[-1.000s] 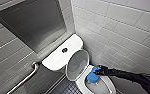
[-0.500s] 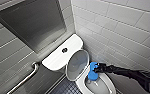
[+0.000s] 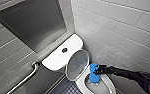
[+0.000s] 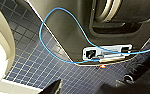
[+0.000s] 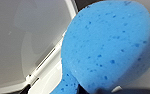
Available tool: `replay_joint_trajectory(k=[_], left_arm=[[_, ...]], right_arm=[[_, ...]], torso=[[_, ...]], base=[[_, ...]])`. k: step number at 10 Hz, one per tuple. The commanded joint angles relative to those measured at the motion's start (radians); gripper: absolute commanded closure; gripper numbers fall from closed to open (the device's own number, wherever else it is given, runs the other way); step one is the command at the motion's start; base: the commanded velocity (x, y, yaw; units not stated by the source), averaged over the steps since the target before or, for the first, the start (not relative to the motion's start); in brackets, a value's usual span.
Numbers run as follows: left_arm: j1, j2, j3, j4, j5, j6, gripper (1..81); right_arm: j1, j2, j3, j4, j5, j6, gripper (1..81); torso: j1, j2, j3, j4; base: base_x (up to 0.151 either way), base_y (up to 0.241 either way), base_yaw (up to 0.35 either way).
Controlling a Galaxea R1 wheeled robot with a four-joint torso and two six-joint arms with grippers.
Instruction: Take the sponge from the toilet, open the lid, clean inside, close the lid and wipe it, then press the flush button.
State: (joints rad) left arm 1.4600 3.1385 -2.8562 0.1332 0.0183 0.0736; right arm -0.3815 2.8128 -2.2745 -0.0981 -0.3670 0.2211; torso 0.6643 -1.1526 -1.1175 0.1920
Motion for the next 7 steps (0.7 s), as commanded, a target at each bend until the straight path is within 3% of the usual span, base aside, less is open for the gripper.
replay_joint_trajectory(k=[1,3,4,5,6,7], left_arm=[[0.038,-0.009,-0.005,-0.01,0.094,0.0,1.0],[0.038,-0.011,-0.005,-0.012,0.094,0.0,1.0],[0.039,-0.012,-0.005,-0.012,0.094,0.0,1.0],[0.038,-0.011,-0.005,-0.012,0.094,0.0,1.0],[0.039,-0.011,-0.005,-0.012,0.094,0.0,1.0],[0.04,-0.009,-0.005,-0.012,0.094,0.0,1.0]], right_arm=[[0.089,0.018,-0.046,0.001,-0.001,0.006,81.1],[0.074,0.026,-0.089,-0.002,0.023,0.004,81.1],[0.075,0.027,-0.091,-0.002,0.031,0.004,81.1],[0.083,0.027,-0.091,-0.002,0.031,0.004,81.1],[0.094,0.027,-0.091,-0.002,0.031,0.004,81.1],[0.106,0.035,-0.092,-0.003,0.031,0.004,81.1]], torso=[[0.0,0.0,0.0,0.0],[0.0,0.0,0.0,0.0],[0.0,0.0,-0.067,0.0],[0.0,0.0,-0.082,0.0],[0.0,0.0,-0.021,0.0],[0.0,0.0,-0.043,0.0]], base=[[0.0,0.0,0.0],[0.0,0.0,0.0],[0.0,0.0,0.0],[0.0,0.0,0.0],[0.0,0.0,0.0],[0.0,0.0,0.0]])
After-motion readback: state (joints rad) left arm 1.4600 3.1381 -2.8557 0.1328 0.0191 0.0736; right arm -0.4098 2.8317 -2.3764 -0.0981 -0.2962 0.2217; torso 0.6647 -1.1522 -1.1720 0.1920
